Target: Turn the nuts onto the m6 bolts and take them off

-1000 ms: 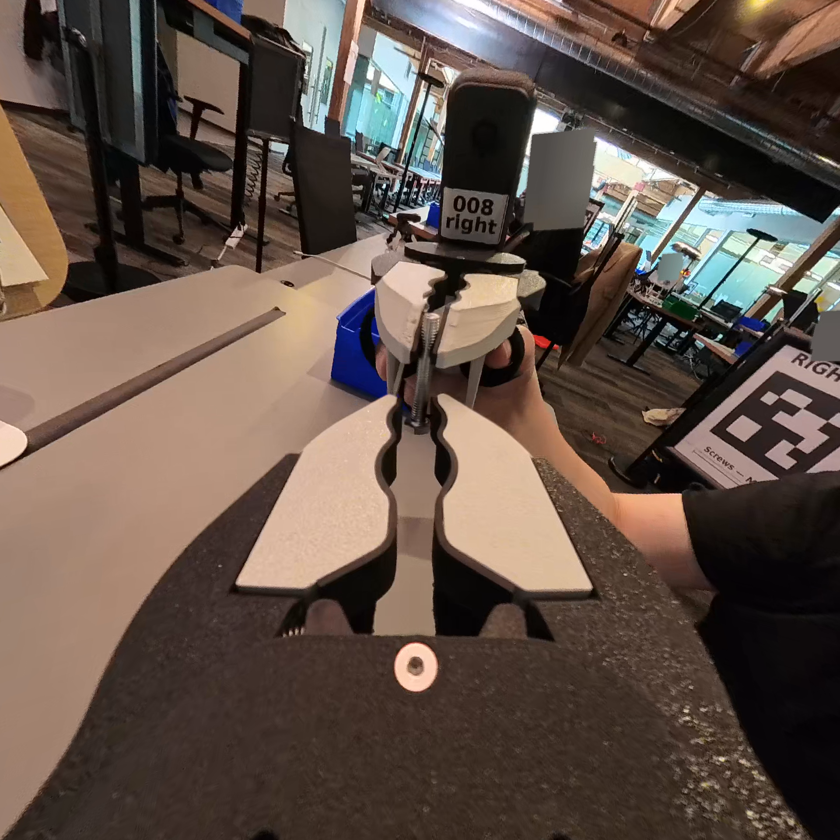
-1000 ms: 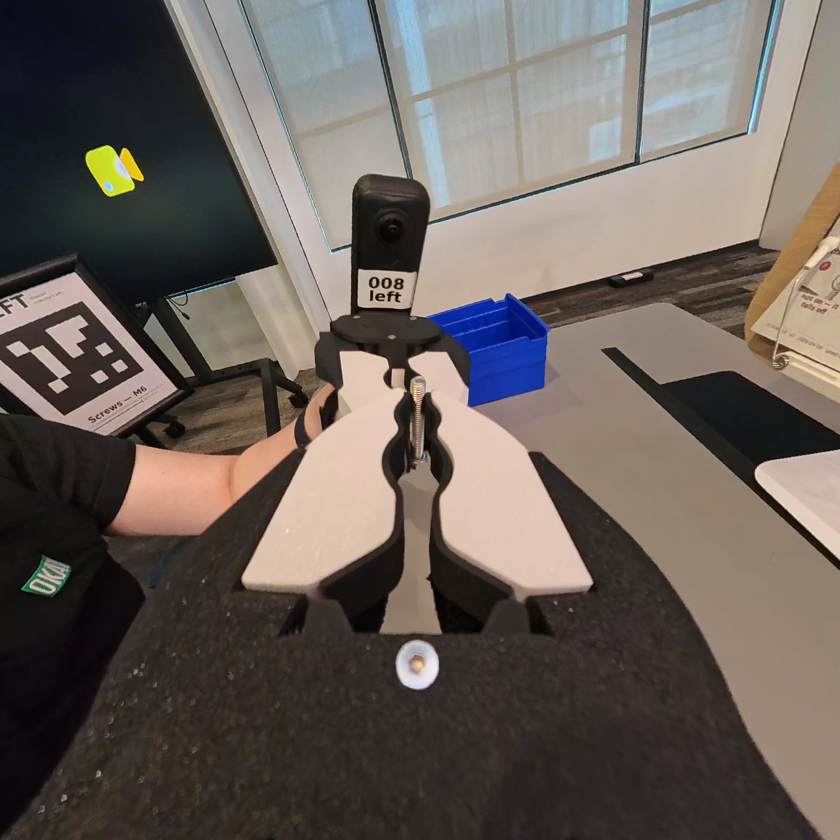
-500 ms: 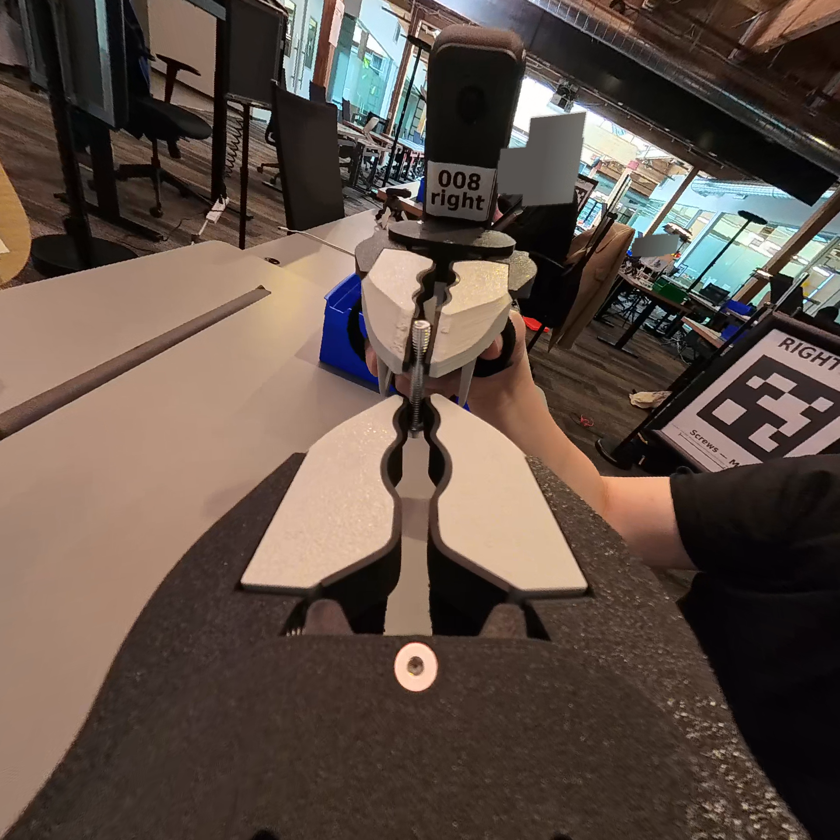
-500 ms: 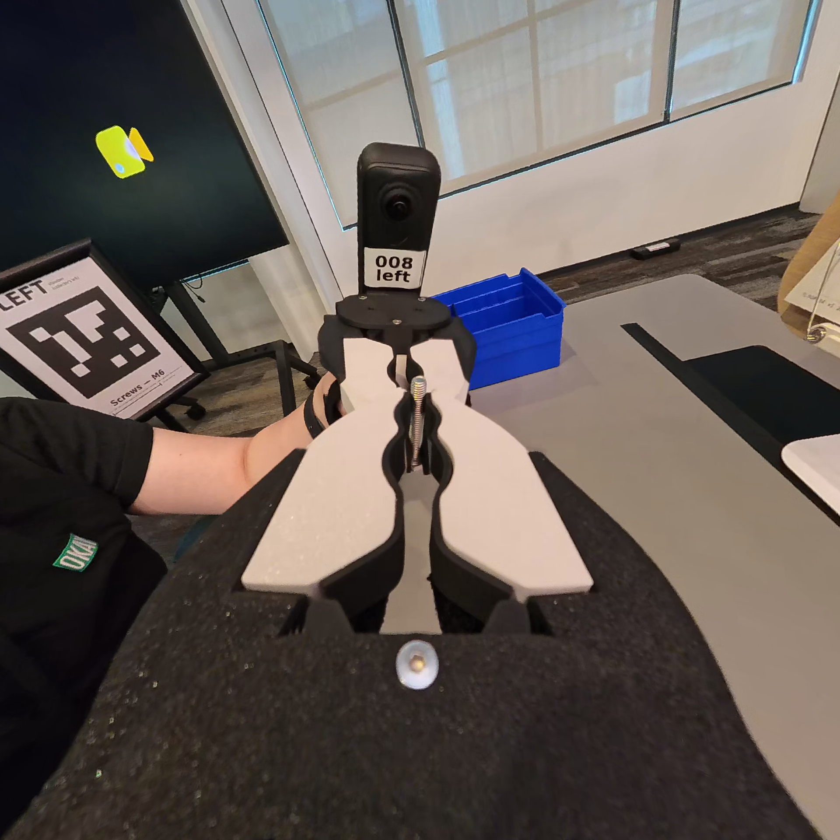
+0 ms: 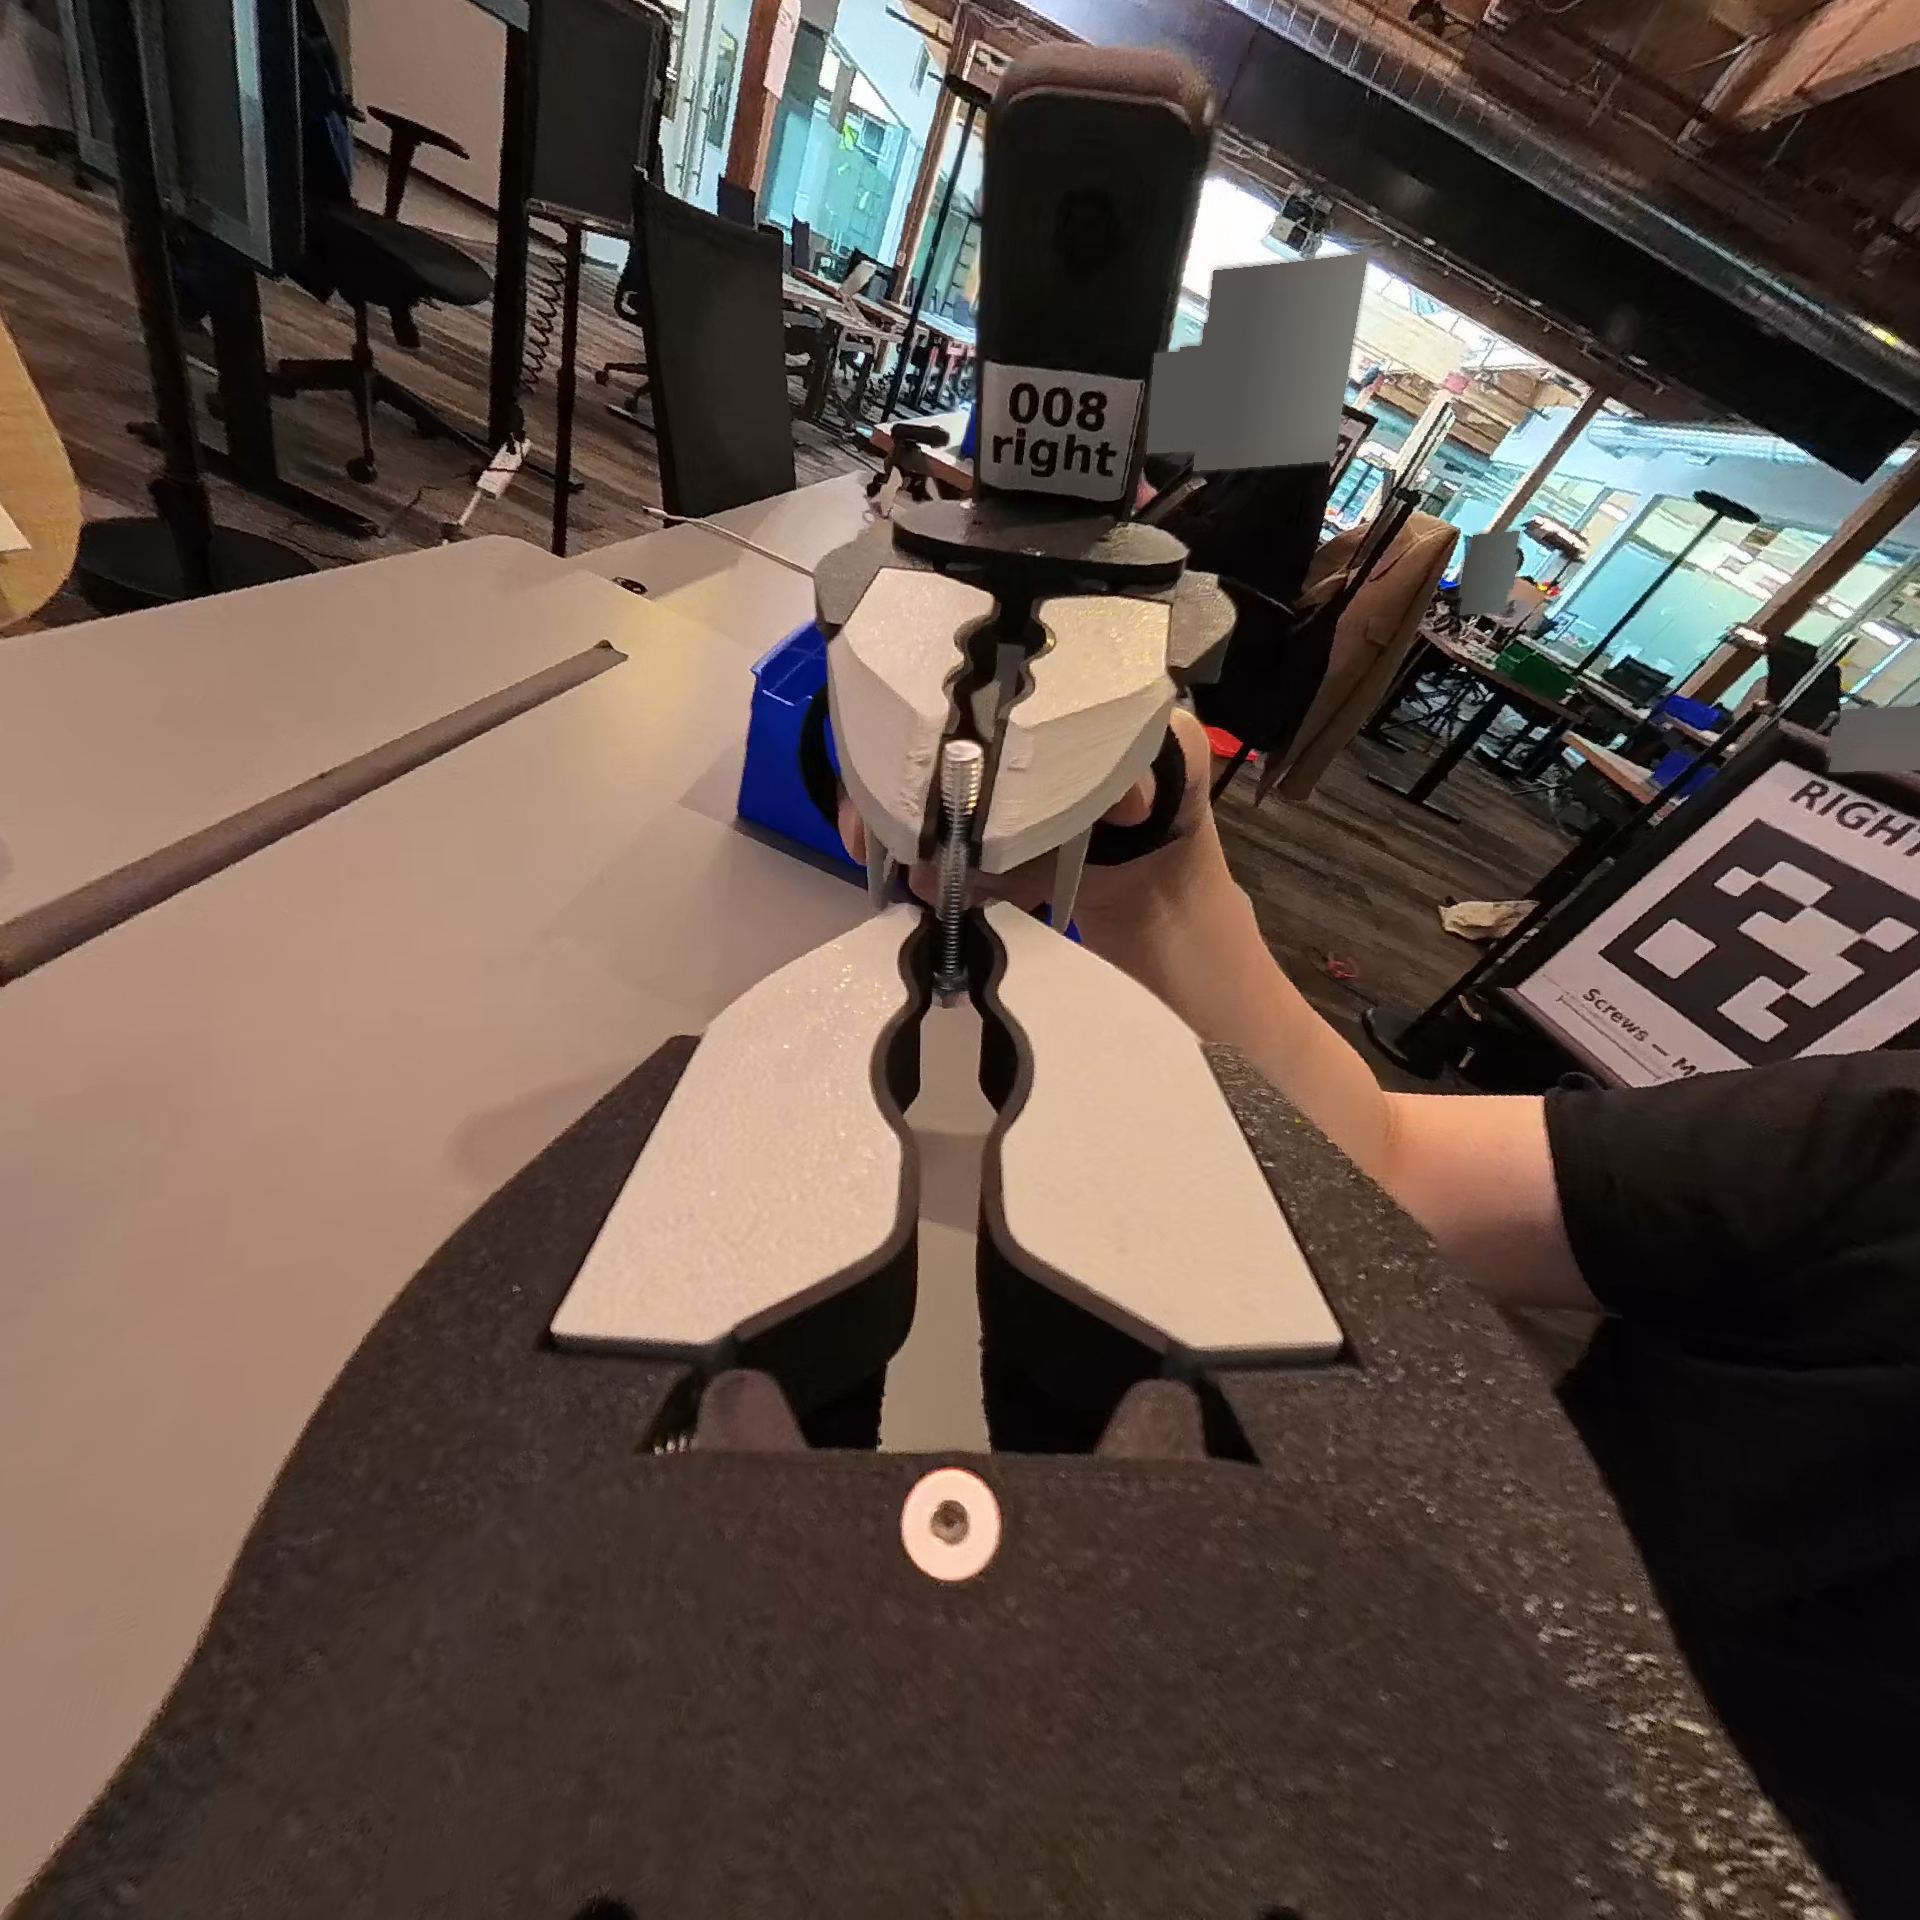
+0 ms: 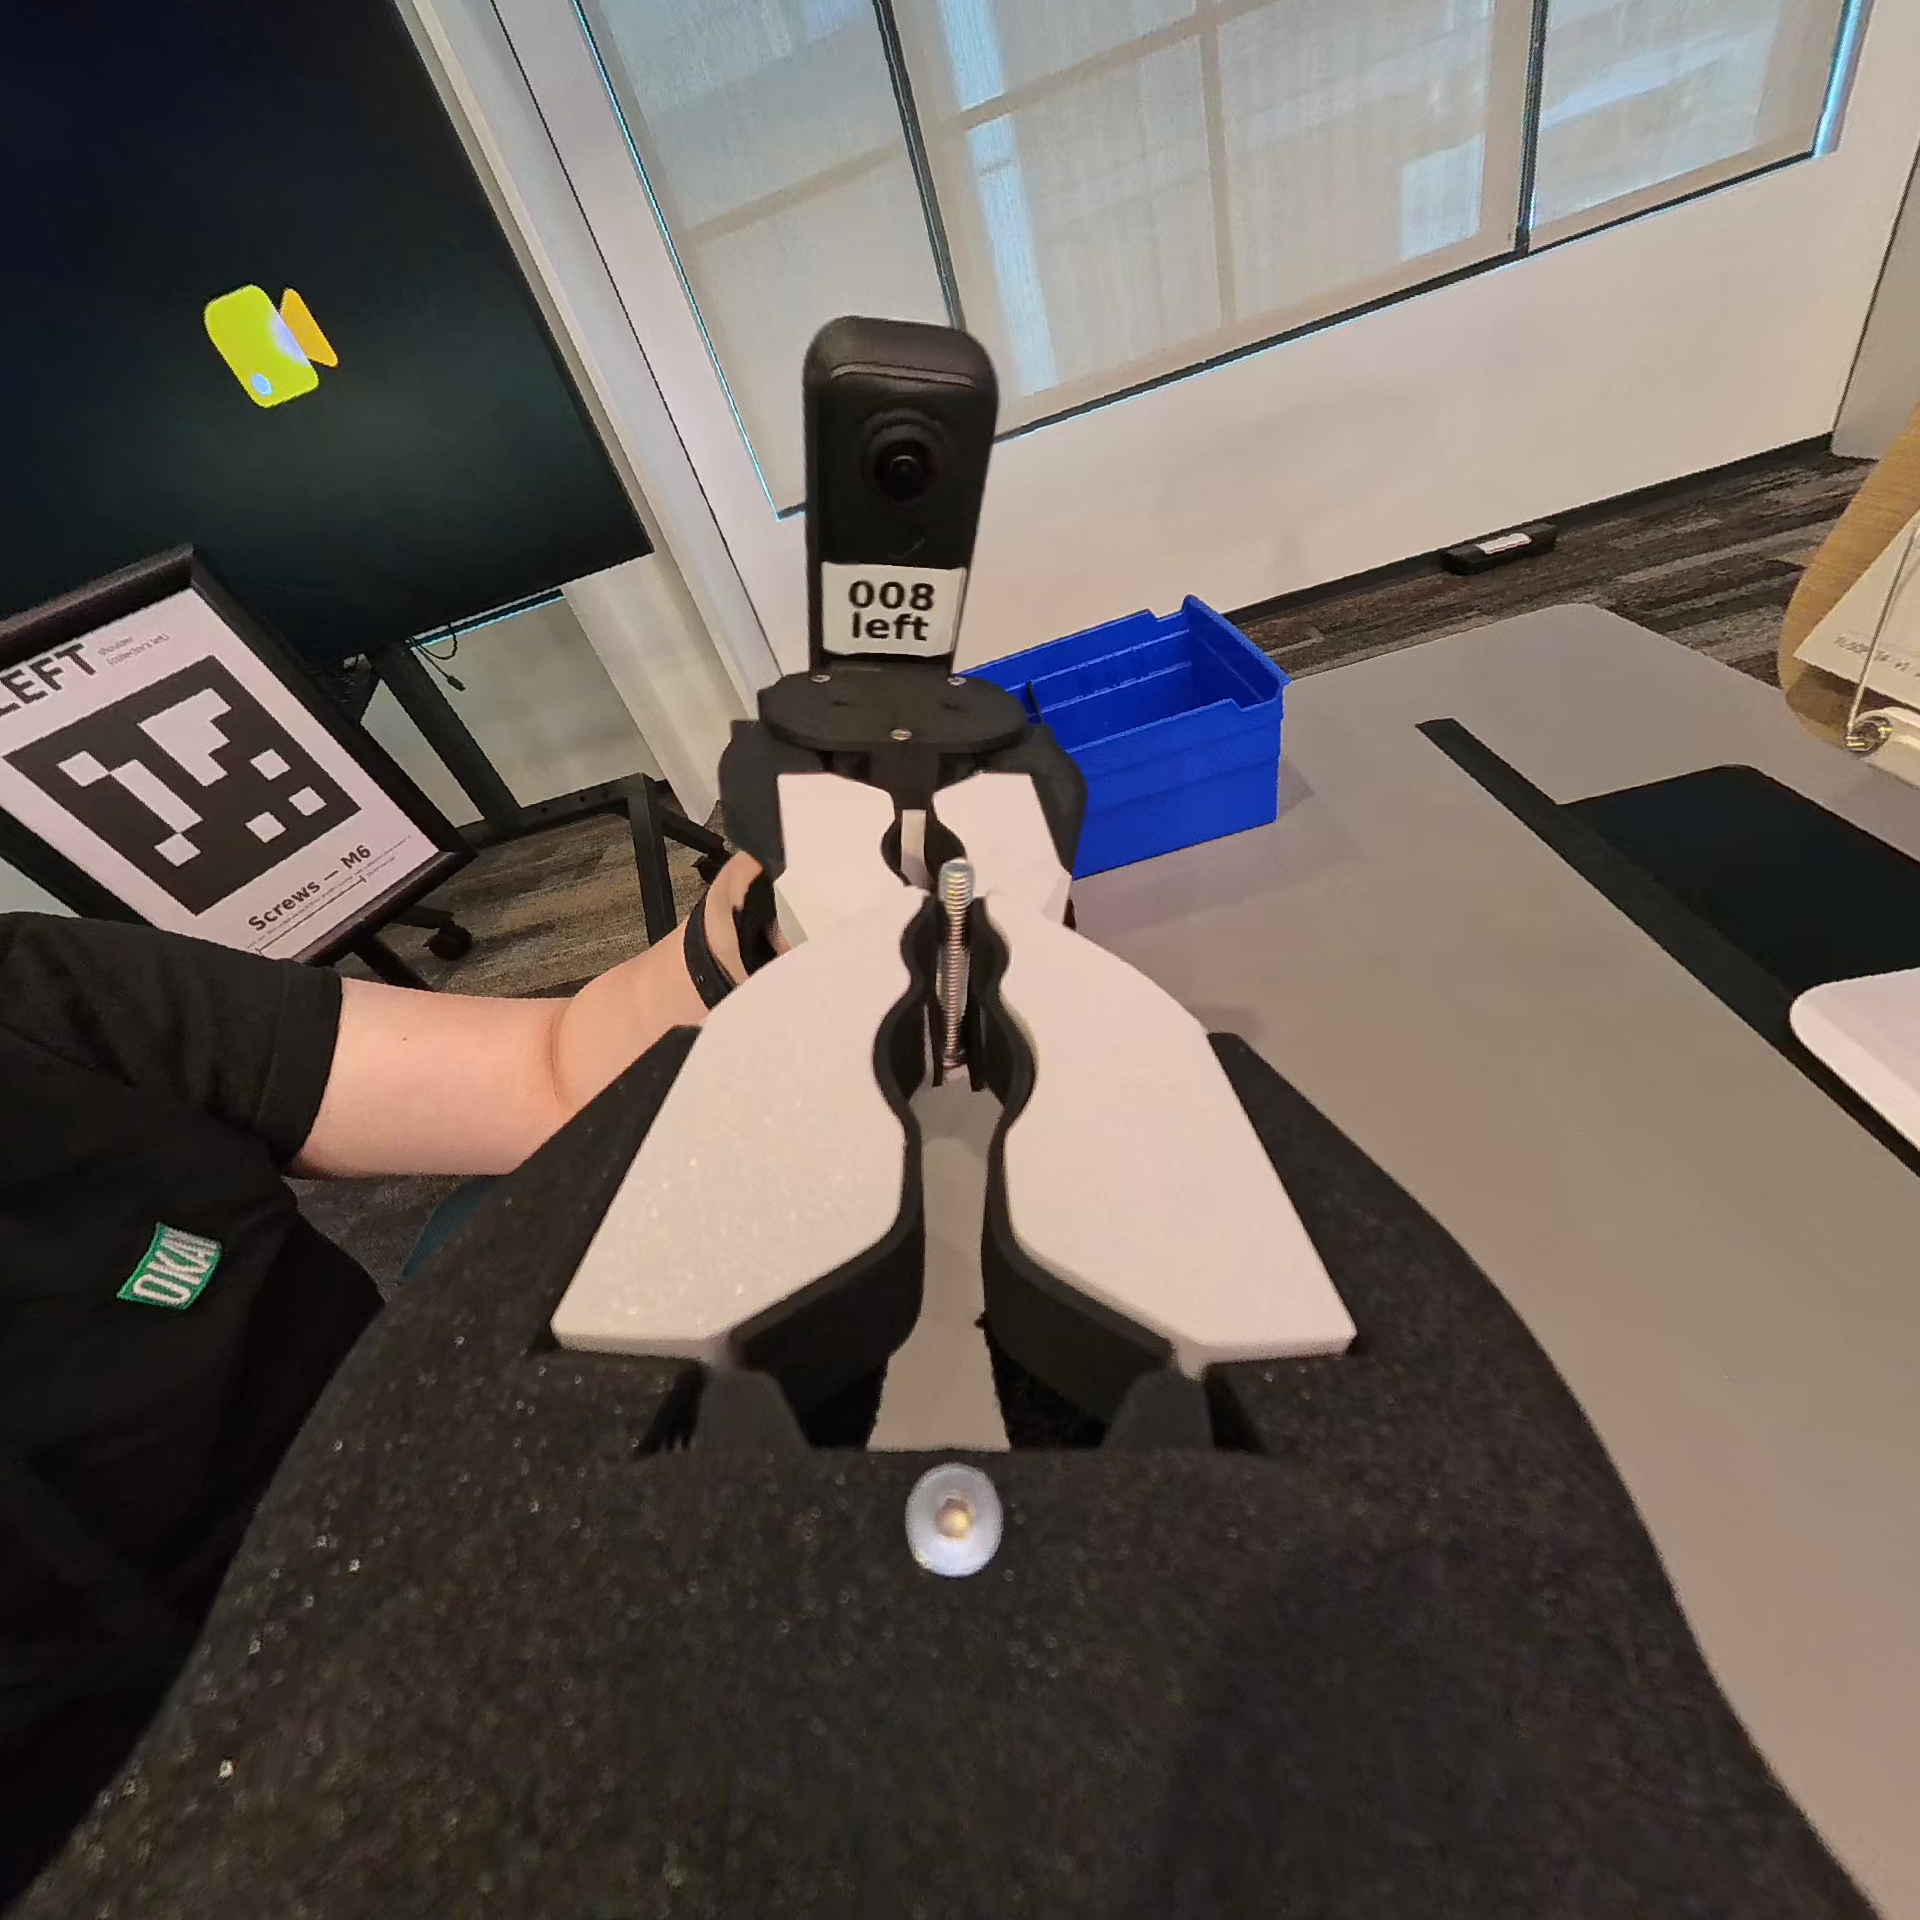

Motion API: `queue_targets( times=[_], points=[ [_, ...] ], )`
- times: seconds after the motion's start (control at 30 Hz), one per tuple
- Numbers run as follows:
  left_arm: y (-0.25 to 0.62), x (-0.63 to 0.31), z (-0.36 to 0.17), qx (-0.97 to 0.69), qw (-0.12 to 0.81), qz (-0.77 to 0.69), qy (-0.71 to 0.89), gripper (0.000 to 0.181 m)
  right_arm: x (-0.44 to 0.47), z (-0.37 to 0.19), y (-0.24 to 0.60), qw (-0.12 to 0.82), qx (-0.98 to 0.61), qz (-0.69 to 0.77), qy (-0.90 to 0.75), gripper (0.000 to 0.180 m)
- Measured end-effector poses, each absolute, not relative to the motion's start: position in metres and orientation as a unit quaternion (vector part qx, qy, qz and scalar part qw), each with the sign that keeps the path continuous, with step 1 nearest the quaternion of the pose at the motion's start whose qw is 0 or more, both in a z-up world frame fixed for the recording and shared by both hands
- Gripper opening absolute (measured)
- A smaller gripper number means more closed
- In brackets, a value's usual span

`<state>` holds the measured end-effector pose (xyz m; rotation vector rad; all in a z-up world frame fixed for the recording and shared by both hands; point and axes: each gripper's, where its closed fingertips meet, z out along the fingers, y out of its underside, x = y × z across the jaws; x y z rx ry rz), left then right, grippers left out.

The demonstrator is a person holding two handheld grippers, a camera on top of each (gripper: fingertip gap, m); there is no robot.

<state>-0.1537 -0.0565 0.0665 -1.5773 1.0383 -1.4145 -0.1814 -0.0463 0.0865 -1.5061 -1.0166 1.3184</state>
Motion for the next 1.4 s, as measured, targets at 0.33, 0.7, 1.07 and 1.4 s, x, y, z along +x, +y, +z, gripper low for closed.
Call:
queue_targets(
  times=[0.33, 0.7, 1.07, 1.4],
  points=[
    [-0.021, -0.161, 0.053, -0.662, 0.48, -0.425, 0.388, 0.005, -0.161, 0.09, -0.025, 0.501, -0.619, 0.469, -0.381, 0.031],
    [0.048, -0.225, 0.037, -0.731, 0.613, -0.075, 0.289, 0.005, -0.116, 0.079, 0.003, 0.53, -0.669, 0.411, -0.321, 0.024],
    [0.047, -0.227, 0.041, -0.728, 0.617, -0.078, 0.288, 0.005, -0.126, 0.059, 0.011, 0.517, -0.701, 0.358, -0.337, 0.023],
    [0.048, -0.229, 0.041, -0.73, 0.616, -0.073, 0.288, 0.005, -0.129, 0.048, 0.016, 0.508, -0.717, 0.331, -0.343, 0.023]
  ],
)
